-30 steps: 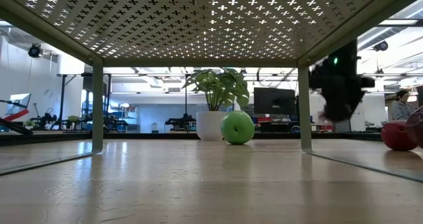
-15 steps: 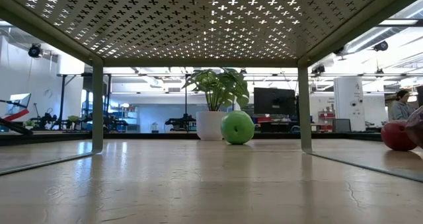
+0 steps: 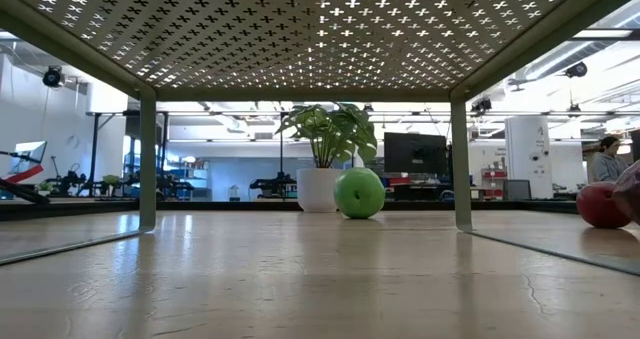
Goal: Pick & Place Fruit
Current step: Put the plum into the red strainer
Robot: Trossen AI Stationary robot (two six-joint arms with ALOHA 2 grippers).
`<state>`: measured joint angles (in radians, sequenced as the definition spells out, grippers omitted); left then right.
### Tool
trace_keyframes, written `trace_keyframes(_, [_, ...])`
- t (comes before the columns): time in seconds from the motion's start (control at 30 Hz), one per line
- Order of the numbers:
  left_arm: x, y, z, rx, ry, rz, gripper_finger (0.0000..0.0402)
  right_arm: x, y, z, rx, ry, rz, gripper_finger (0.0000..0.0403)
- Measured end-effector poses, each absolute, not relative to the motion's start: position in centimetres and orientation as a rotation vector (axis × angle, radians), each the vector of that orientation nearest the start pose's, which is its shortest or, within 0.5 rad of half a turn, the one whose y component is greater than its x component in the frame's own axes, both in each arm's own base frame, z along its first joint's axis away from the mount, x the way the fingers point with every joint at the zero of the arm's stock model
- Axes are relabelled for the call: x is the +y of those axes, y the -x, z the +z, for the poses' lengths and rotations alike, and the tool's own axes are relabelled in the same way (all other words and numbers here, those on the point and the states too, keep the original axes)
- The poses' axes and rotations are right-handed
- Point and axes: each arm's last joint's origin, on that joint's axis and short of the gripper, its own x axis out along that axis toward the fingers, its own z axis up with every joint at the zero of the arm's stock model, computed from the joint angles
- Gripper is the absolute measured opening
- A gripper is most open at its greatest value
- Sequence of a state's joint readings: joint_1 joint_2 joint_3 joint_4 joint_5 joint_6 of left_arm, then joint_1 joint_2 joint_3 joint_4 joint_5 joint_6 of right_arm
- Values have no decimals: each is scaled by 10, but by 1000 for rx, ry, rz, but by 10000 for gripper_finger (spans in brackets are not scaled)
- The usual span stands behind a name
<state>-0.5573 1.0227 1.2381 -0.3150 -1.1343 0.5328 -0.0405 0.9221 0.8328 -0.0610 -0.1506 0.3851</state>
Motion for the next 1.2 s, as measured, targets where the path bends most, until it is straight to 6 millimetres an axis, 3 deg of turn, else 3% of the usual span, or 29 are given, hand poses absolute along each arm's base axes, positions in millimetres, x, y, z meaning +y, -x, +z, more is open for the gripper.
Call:
trace_keyframes(0.17, [-81,-209,429,271,-809,600,232,3,-211,342,177,-400,120,230])
trace_keyframes(0.43, [-71,-250,423,303,-901,596,232,17,-222,352,184,-397,182,237])
trace_keyframes(0.7, [-69,-281,427,357,-940,565,232,23,-233,362,182,-390,215,231])
trace_keyframes(1.0, [-74,-311,417,310,-1042,305,232,27,-246,373,181,-393,266,233])
trace_keyframes(1.2, [-74,-327,415,278,-1082,311,232,32,-255,380,191,-365,293,228])
